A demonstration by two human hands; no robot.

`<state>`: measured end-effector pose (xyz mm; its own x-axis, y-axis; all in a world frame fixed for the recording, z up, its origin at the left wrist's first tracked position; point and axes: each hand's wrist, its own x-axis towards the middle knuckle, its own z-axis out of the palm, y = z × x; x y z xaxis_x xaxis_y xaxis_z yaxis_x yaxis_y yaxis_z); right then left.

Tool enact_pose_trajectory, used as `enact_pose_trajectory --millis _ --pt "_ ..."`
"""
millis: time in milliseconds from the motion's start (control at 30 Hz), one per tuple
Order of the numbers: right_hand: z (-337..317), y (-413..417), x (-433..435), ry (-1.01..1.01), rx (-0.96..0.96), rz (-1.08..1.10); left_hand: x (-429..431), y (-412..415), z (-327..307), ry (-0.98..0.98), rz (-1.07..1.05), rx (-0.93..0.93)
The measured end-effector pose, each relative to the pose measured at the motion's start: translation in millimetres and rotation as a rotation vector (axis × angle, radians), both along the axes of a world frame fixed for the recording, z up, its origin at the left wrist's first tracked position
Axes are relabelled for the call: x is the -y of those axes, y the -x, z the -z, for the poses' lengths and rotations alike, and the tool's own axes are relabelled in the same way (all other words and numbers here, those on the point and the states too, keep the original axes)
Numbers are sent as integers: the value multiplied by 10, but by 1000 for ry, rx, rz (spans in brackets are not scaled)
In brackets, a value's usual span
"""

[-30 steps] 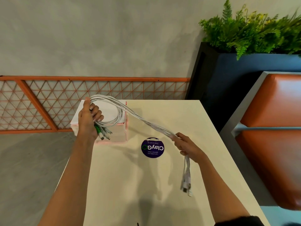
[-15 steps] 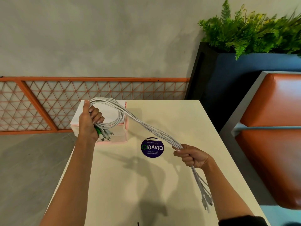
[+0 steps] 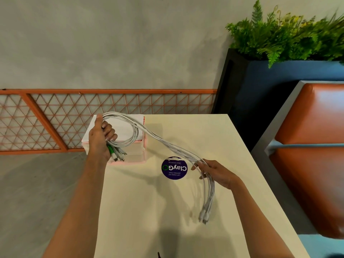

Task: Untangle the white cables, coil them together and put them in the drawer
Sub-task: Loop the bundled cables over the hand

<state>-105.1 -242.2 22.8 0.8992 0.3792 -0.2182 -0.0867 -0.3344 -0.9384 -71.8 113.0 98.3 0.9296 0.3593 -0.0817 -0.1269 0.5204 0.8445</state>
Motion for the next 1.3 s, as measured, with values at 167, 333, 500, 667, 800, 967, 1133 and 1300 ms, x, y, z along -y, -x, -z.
enact_pose_trajectory --millis 167,333,500,667,800,967,1133,1300 --pt "47 -31 -28 -1 -91 115 58 31 -2 -27 12 11" --pt "84 -4 -48 -315 -322 134 68 43 -36 -45 14 19" --pt "138 41 84 -620 -572 -49 25 48 -68 -37 50 26" --pt "110 98 48 -455 -689 -165 51 67 -85 -74 60 22" --pt "28 159 -52 -312 -534 -6 29 70 -41 -76 27 5" --pt "-77 157 -122 -140 -350 75 -30 47 22 -83 -3 -22" --pt "-110 65 -178 134 -119 30 -48 40 36 -49 -29 -24" --pt "-10 -1 -190 405 10 -12 14 71 -73 -113 -44 7"
